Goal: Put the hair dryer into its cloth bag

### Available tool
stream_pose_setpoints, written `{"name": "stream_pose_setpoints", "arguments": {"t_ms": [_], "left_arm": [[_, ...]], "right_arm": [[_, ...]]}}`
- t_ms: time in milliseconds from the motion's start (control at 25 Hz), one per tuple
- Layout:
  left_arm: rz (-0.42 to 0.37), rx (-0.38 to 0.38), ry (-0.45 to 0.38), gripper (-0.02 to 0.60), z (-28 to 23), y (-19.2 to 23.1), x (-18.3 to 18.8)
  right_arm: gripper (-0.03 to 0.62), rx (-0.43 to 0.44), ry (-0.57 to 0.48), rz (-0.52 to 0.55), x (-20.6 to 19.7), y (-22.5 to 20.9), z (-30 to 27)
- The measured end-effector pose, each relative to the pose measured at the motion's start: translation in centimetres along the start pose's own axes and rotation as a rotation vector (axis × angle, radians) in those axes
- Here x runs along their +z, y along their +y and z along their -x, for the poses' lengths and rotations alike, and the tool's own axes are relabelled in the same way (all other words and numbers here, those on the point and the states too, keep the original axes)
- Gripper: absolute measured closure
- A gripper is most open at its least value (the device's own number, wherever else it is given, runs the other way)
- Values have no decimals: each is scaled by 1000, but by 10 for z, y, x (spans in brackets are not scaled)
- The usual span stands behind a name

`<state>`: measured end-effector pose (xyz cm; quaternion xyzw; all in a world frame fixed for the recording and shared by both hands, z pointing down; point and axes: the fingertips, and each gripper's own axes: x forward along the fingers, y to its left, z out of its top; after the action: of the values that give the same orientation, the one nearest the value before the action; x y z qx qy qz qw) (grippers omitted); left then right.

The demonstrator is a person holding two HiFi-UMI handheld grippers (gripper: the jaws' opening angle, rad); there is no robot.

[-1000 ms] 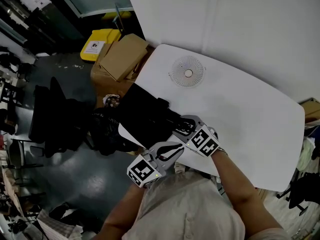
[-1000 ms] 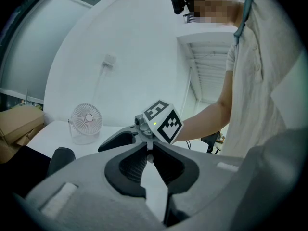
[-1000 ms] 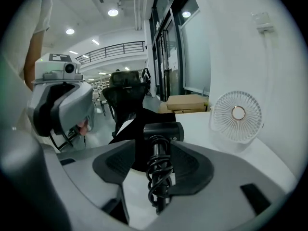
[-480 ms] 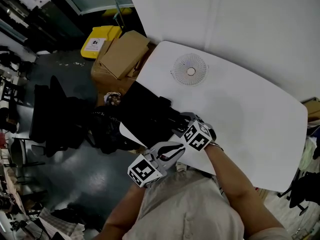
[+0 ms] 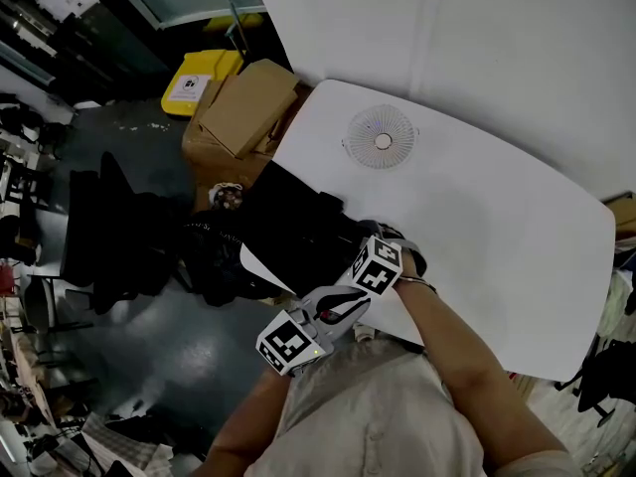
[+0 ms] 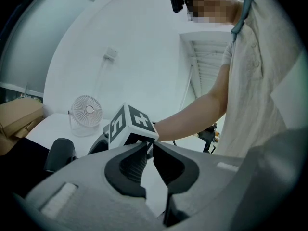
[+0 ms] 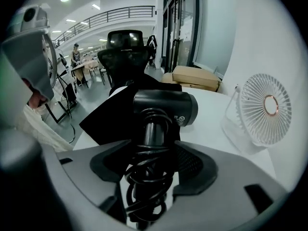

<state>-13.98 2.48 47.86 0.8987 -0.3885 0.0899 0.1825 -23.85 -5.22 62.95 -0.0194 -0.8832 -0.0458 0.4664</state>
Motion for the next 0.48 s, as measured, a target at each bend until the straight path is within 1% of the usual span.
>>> {"name": "stream_pose_setpoints", "arguments": {"t_ms": [240,480], "left_arm": [[-4,-3,4,558,2,-2,0],[-7,1,8,558,3,-5,-1]], "right_arm": [[313,28,37,24,-4,3,-7],[315,14,61,7,-5,2,-7]]}}
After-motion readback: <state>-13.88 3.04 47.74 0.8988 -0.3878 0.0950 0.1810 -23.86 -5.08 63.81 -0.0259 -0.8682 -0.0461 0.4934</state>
